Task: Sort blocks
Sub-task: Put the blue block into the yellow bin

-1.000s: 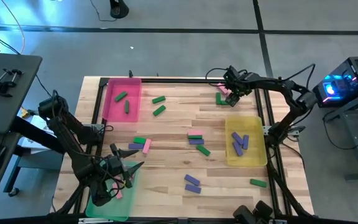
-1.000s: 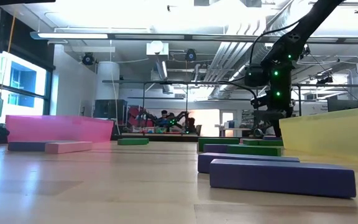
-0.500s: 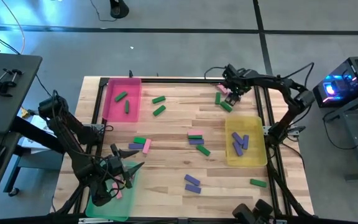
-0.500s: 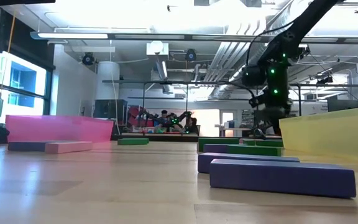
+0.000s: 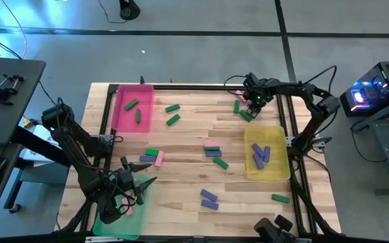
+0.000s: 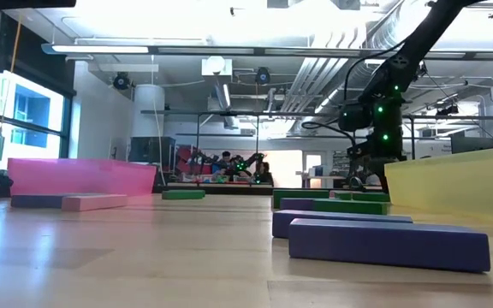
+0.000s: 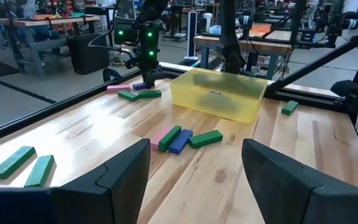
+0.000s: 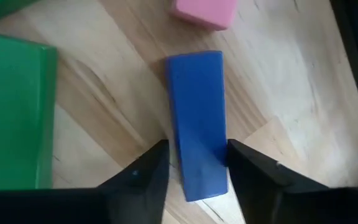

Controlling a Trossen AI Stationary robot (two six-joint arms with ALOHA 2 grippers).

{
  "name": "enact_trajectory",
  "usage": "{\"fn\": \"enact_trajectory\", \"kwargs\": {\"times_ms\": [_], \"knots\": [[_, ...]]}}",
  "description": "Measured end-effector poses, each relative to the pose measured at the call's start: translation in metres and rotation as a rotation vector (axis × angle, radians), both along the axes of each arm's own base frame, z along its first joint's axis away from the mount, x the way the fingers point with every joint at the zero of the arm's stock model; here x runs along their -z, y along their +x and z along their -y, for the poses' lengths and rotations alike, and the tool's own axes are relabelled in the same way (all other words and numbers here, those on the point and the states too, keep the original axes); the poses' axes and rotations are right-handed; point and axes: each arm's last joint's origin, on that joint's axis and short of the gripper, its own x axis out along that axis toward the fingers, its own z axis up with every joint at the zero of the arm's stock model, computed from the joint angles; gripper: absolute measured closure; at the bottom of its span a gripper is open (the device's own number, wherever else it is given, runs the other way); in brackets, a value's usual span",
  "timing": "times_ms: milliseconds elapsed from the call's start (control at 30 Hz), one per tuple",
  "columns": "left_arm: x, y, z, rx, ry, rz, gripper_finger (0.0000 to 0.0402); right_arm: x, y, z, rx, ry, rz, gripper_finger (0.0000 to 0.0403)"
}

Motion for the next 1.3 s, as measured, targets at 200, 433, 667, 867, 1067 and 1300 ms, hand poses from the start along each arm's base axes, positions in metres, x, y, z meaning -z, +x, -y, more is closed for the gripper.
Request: {"fn": "enact_trajectory", "kwargs": {"times_ms": [200,433,667,867,1067,1300], "knots": [[0.000,0.000,0.000,0.000,0.000,0.000,0.0159,-0.001,0.000,0.000,-0.003,0.029,0.027,0.0344],[0.000,0.000,0.000,0.000,-0.001,0.000,0.0159,-0.006,-0.005,-0.009,0.037,0.086,0.013,0.0348],[0.000,0.000,0.000,-0.001,0.004,0.001,0.0159,-0.052,-0.014,-0.027,0.161,-0.026,0.090,0.0348],[0.000,0.002,-0.002,-0.015,0.017,0.005,0.0159,-0.107,-0.010,-0.080,0.163,-0.158,0.267,0.0348],[0.000,0.006,-0.005,-0.033,0.025,0.002,0.0159,-0.141,-0.008,-0.158,0.082,-0.130,0.470,0.0348],[0.000,0.009,-0.007,-0.045,0.042,-0.008,0.0159,-0.142,-0.010,-0.235,0.083,0.036,0.501,0.0348]]}}
